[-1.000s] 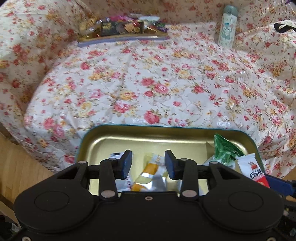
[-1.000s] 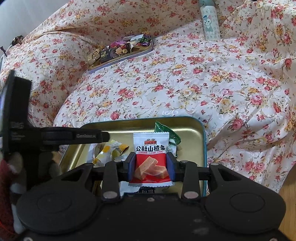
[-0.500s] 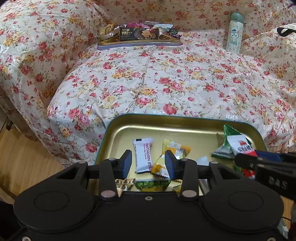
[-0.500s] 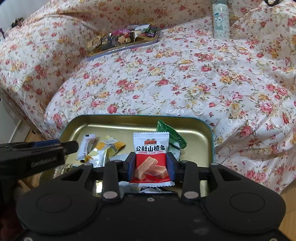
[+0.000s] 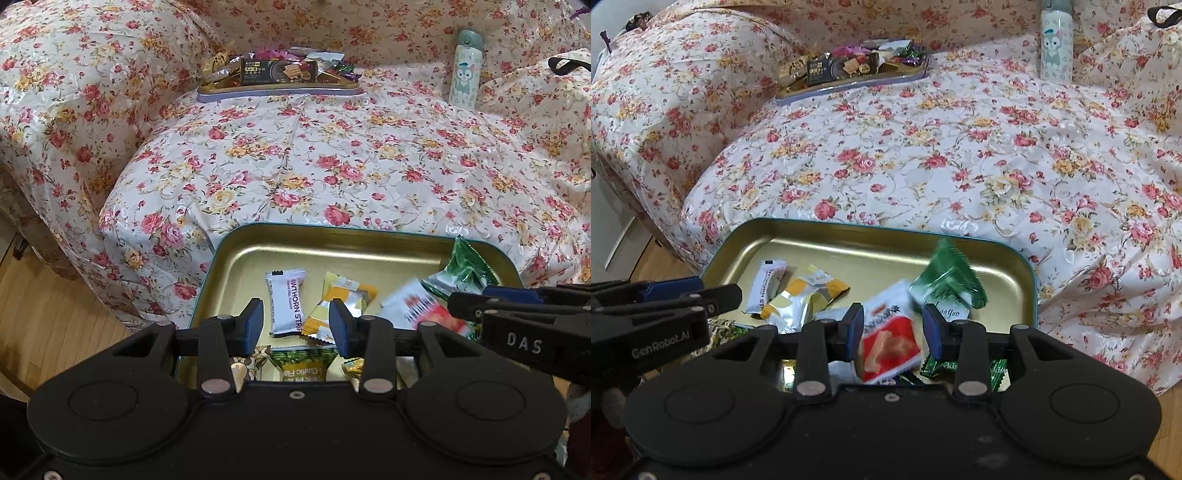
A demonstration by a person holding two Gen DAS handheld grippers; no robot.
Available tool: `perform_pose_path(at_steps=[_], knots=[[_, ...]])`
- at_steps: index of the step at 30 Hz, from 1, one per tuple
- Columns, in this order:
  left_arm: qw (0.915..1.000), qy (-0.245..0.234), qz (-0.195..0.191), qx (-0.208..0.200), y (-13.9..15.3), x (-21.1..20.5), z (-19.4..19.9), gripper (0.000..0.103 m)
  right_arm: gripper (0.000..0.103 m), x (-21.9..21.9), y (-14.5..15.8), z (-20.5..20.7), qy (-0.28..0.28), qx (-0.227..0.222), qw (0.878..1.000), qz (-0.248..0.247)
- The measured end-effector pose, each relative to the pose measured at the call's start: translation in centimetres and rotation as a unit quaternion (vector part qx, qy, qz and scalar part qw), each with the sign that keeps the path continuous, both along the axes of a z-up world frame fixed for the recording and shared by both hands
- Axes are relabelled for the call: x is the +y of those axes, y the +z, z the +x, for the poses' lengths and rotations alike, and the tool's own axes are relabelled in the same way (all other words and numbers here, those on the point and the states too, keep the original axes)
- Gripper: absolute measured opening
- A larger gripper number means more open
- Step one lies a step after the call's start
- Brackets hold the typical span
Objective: Organize snacks
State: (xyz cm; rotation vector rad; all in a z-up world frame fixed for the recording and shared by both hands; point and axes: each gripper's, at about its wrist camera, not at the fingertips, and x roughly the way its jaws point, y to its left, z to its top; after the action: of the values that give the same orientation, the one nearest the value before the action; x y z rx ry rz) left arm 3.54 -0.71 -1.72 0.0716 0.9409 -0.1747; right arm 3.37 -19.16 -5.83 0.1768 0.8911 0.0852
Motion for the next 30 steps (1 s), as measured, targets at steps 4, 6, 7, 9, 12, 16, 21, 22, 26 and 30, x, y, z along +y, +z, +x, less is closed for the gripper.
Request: perform_pose_path(at_steps=[4, 6, 7, 9, 12, 16, 21, 22, 26, 30], knots=[[1.0000, -0.002, -0.002, -0.006, 0.5, 0.0, -0.6, 0.048, 0.039, -0.1, 1.6, -1.5, -0.009, -0.023, 1.000, -0.013], [0.9999, -0.003, -0.004, -0.009, 0.8, -0.1, -1.0, 0.048, 0.039, 0.0, 2.5, -2.5, -0.011, -0.038, 0.999, -0.027], [0.9999, -0.004, -0.005, -0.011, 0.9, -0.1, -1.2, 0.048, 0.043, 0.0, 3.0, -3.1, -0.011, -0.045, 0.998, -0.033], [0.9998, -0.006, -0.006, -0.016, 1.2, -0.2, -1.5, 0.048, 0.049, 0.0, 3.8, -4.2, -0.015, -0.055, 0.997, -0.045], [0.9996, -0.012, -0.005, -0.025, 1.7, -0.4, -2.2, 0.054, 0.056, -0.2, 4.4, -5.6, -0.021, -0.061, 0.996, -0.061], [0.9992, -0.017, -0.001, -0.038, 2.2, -0.6, -3.0, 0.055, 0.058, -0.7, 4.3, -6.8, -0.030, -0.053, 0.996, -0.064], [0.9988, -0.021, -0.002, -0.044, 2.7, -0.6, -3.7, 0.055, 0.058, -0.8, 3.7, -7.6, -0.041, -0.045, 0.996, -0.060], [0.9988, -0.022, -0.002, -0.044, 2.7, -0.7, -3.8, 0.055, 0.058, -0.6, 3.6, -7.7, -0.042, -0.045, 0.996, -0.059], [0.9989, -0.021, -0.001, -0.042, 2.6, -0.6, -3.9, 0.055, 0.058, -0.2, 3.3, -7.8, -0.043, -0.044, 0.997, -0.054], [0.9992, -0.017, -0.005, -0.037, 2.5, -0.5, -4.1, 0.055, 0.058, 0.3, 2.9, -7.9, -0.039, -0.039, 0.997, -0.051]])
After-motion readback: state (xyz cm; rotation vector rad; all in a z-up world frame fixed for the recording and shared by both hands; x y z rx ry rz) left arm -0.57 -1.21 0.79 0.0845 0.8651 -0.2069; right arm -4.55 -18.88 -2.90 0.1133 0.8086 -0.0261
